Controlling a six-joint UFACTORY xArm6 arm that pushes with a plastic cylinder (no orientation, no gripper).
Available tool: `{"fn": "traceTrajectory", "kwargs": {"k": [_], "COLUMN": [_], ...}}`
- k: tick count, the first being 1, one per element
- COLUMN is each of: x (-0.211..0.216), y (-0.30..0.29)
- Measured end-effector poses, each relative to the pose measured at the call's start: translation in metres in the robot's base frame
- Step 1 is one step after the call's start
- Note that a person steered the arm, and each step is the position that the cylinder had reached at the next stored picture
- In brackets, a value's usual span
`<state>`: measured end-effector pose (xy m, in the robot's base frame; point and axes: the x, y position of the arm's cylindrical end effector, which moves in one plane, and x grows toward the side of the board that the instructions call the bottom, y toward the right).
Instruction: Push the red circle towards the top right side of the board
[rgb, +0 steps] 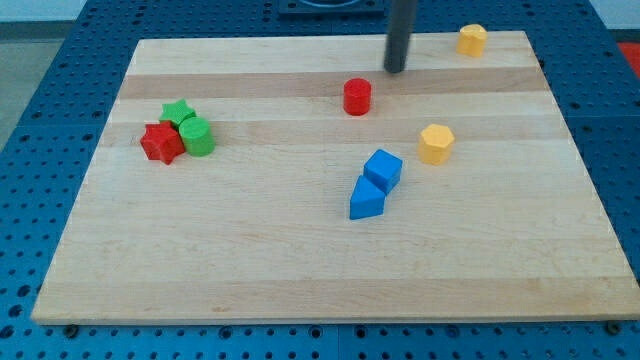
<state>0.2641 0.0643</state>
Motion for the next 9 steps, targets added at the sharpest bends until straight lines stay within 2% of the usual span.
{"fn": "traceTrajectory", "kwargs": {"k": [1,2,3,5,7,9], "x": [0.014,0.048,0.08,0.081,0.054,0.051], "y": [-0.049,-0.083,-0.088,-0.029,-0.002,0.05]}}
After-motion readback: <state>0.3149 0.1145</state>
